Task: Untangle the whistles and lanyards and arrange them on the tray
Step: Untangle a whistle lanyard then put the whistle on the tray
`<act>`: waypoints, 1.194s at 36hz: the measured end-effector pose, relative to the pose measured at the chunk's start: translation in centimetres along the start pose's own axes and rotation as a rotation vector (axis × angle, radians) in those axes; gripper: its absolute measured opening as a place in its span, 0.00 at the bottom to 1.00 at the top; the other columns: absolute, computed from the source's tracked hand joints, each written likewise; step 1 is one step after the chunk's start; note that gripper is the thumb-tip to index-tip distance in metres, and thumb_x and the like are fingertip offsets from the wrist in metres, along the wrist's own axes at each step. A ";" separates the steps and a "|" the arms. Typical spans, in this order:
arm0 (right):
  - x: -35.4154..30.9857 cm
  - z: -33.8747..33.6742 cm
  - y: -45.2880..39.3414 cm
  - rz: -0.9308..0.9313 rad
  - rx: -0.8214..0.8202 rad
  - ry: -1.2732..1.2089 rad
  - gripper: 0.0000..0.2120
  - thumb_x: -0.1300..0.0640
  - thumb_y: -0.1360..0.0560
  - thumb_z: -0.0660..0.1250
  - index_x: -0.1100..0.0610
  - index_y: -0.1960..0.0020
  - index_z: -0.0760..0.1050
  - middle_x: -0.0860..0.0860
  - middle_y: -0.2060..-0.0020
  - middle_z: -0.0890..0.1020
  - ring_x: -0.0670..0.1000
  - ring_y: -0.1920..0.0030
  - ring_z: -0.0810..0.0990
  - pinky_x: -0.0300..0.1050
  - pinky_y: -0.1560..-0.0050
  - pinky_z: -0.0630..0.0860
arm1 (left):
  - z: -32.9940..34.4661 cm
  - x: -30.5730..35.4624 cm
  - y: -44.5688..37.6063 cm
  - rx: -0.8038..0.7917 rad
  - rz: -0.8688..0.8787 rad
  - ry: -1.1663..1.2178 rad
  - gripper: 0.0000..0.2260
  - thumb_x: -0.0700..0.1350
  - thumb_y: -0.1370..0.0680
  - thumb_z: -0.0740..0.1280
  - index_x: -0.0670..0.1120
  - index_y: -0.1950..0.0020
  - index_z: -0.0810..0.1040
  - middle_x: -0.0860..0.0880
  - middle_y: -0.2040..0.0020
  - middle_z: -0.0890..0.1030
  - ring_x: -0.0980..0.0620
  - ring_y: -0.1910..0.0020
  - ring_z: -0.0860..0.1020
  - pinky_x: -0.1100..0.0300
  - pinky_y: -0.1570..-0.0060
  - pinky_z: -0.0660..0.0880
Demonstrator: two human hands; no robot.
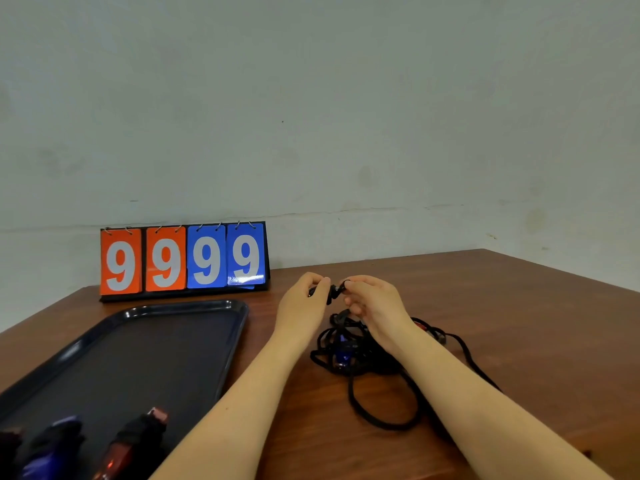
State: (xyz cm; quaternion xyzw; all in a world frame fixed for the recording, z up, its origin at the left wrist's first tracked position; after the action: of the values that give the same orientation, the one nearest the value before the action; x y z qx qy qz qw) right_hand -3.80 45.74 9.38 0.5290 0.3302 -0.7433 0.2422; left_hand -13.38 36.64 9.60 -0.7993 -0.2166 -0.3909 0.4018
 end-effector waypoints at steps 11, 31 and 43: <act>0.1 0.1 0.0 -0.024 -0.018 0.024 0.07 0.64 0.21 0.61 0.62 0.51 0.78 0.50 0.73 0.72 0.45 0.74 0.66 0.37 0.73 0.63 | 0.2 -0.2 -0.2 -0.021 -0.059 -0.021 0.08 0.51 0.18 0.58 0.50 0.49 0.74 0.56 0.57 0.76 0.60 0.57 0.73 0.64 0.61 0.67; 0.2 -0.3 0.0 -0.069 -0.020 0.166 0.09 0.62 0.22 0.64 0.60 0.47 0.82 0.50 0.72 0.75 0.43 0.74 0.69 0.34 0.72 0.68 | 0.6 -0.6 -0.1 -0.042 -0.211 0.175 0.13 0.50 0.17 0.54 0.47 0.56 0.72 0.48 0.63 0.71 0.53 0.66 0.68 0.58 0.64 0.66; 0.8 -0.2 -0.6 0.068 -0.053 0.008 0.08 0.61 0.22 0.63 0.64 0.51 0.79 0.52 0.68 0.75 0.46 0.71 0.69 0.37 0.73 0.64 | 0.9 -0.5 0.5 -0.077 -0.323 0.431 0.11 0.51 0.20 0.63 0.44 0.49 0.76 0.52 0.70 0.69 0.55 0.74 0.66 0.62 0.71 0.65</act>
State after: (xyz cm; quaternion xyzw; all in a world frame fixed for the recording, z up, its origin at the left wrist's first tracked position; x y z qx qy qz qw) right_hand -4.35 46.30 8.75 0.5361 0.3328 -0.7236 0.2798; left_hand -12.99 37.05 8.65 -0.6674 -0.2356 -0.6191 0.3402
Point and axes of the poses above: each hand's wrist, its own y-axis away from the middle knuckle, its own z-axis out of the palm, x = y × z, the point moved 3 cm from there along -y, towards the middle knuckle
